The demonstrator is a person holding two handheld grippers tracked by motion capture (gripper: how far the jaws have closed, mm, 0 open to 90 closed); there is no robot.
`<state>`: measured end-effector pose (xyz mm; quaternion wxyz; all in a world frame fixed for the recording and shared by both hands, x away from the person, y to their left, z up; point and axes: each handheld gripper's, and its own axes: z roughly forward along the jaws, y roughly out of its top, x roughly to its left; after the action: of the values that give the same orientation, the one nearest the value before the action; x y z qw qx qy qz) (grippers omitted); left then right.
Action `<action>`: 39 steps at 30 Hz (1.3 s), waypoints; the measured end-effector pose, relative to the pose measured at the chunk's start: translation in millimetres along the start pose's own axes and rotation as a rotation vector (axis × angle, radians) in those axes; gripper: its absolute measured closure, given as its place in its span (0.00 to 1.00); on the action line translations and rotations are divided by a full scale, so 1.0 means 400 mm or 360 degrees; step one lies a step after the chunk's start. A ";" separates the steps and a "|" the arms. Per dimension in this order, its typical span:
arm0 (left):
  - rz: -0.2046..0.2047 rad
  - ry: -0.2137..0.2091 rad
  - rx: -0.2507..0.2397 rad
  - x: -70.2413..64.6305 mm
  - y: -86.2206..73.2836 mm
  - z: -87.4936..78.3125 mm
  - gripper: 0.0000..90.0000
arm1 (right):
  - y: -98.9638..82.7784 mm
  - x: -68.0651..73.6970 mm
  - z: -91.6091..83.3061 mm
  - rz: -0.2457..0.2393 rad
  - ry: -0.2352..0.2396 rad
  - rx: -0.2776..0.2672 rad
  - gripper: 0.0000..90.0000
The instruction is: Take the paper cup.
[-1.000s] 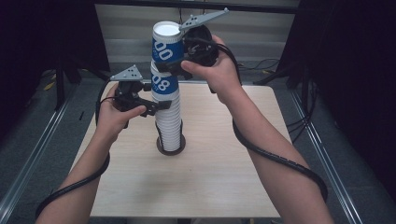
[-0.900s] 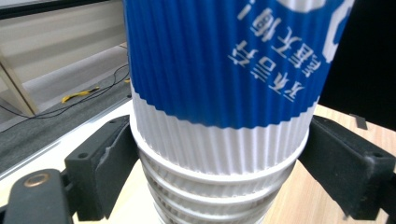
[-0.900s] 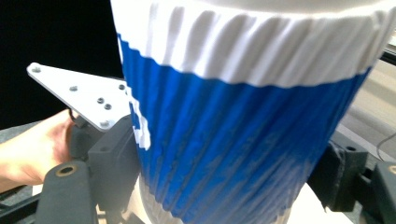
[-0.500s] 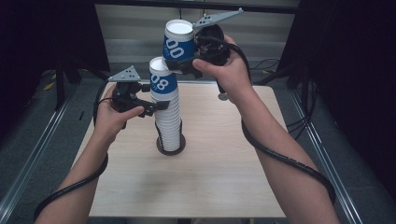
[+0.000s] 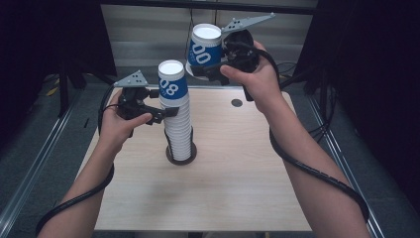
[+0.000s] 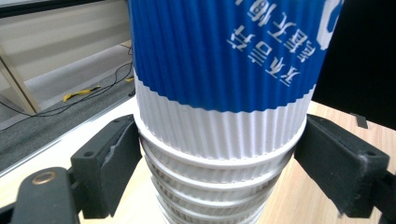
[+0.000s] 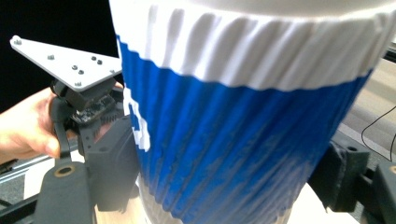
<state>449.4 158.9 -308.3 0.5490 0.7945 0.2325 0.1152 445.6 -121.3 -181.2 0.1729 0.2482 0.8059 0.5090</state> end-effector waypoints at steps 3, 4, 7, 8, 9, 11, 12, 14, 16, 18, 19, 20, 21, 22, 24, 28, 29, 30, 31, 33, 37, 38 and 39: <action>0.0005 0.0002 0.0003 0.000 0.000 -0.001 0.17 | -0.009 -0.005 -0.007 0.0008 -0.0003 -0.0002 0.23; 0.0005 0.0000 0.0005 0.001 0.000 -0.002 0.17 | -0.012 -0.006 -0.010 0.0007 -0.0010 0.0000 0.23; 0.0003 0.0006 0.0006 0.000 0.000 -0.004 0.17 | -0.021 -0.010 -0.013 0.0008 -0.0013 0.0000 0.23; 0.0002 0.0006 0.0007 0.001 0.000 -0.005 0.17 | -0.025 -0.011 -0.015 0.0011 -0.0019 -0.0004 0.23; 0.0000 0.0006 0.0007 0.001 0.000 -0.006 0.18 | -0.029 -0.013 -0.016 0.0014 -0.0012 -0.0004 0.23; -0.0007 0.0010 0.0007 0.003 -0.001 -0.010 0.18 | -0.037 -0.015 -0.017 0.0013 -0.0012 0.0000 0.23; -0.0008 0.0009 0.0010 0.003 -0.002 -0.012 0.19 | -0.042 -0.016 -0.017 0.0012 -0.0009 0.0004 0.23; -0.0012 0.0006 0.0013 0.004 -0.003 -0.016 0.20 | -0.051 -0.020 -0.018 0.0015 -0.0011 0.0010 0.23; -0.0015 0.0009 0.0014 0.002 -0.004 -0.018 0.20 | -0.059 -0.023 -0.018 0.0013 -0.0009 0.0012 0.23; -0.0009 0.0009 0.0019 0.000 -0.005 -0.021 0.20 | -0.068 -0.025 -0.017 0.0020 -0.0001 0.0019 0.23; -0.0007 0.0013 0.0031 -0.001 -0.005 -0.022 0.19 | -0.073 -0.026 -0.016 0.0019 0.0000 0.0021 0.23; -0.0006 0.0018 0.0036 -0.002 -0.006 -0.023 0.19 | -0.078 -0.027 -0.016 0.0021 -0.0002 0.0021 0.23; -0.0007 0.0020 0.0039 -0.002 -0.007 -0.024 0.19 | -0.083 -0.028 -0.016 0.0023 -0.0001 0.0022 0.23; -0.0017 0.0010 0.0033 -0.001 -0.009 -0.026 0.19 | -0.086 -0.028 -0.015 0.0026 0.0005 0.0021 0.23; -0.0028 0.0016 0.0040 0.000 -0.012 -0.030 0.19 | -0.096 -0.029 -0.014 0.0030 0.0003 0.0023 0.23; -0.0024 0.0017 0.0061 0.000 -0.022 -0.036 0.18 | -0.113 -0.030 -0.011 0.0032 0.0013 0.0036 0.23; -0.0023 0.0022 0.0066 0.000 -0.027 -0.039 0.18 | -0.116 -0.030 -0.011 0.0031 0.0010 0.0040 0.23; -0.0023 0.0023 0.0074 -0.001 -0.031 -0.040 0.18 | -0.121 -0.031 -0.011 0.0033 0.0010 0.0039 0.23; -0.0023 0.0029 0.0078 -0.001 -0.035 -0.042 0.18 | -0.125 -0.031 -0.010 0.0037 0.0012 0.0043 0.23; -0.0027 0.0020 0.0092 -0.001 -0.043 -0.044 0.18 | -0.132 -0.031 -0.010 0.0032 0.0006 0.0051 0.23; -0.0026 0.0024 0.0117 -0.003 -0.054 -0.049 0.18 | -0.144 -0.031 -0.010 0.0027 0.0015 0.0065 0.23; -0.0022 0.0023 0.0125 -0.002 -0.056 -0.050 0.18 | -0.147 -0.031 -0.011 0.0027 0.0015 0.0066 0.23; -0.0026 0.0021 0.0129 -0.002 -0.060 -0.050 0.18 | -0.149 -0.031 -0.011 0.0029 0.0017 0.0064 0.23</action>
<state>434.1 181.8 -323.1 0.5159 0.8133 0.2470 0.1063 440.0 -153.2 -233.0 0.1588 0.2561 0.8146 0.4955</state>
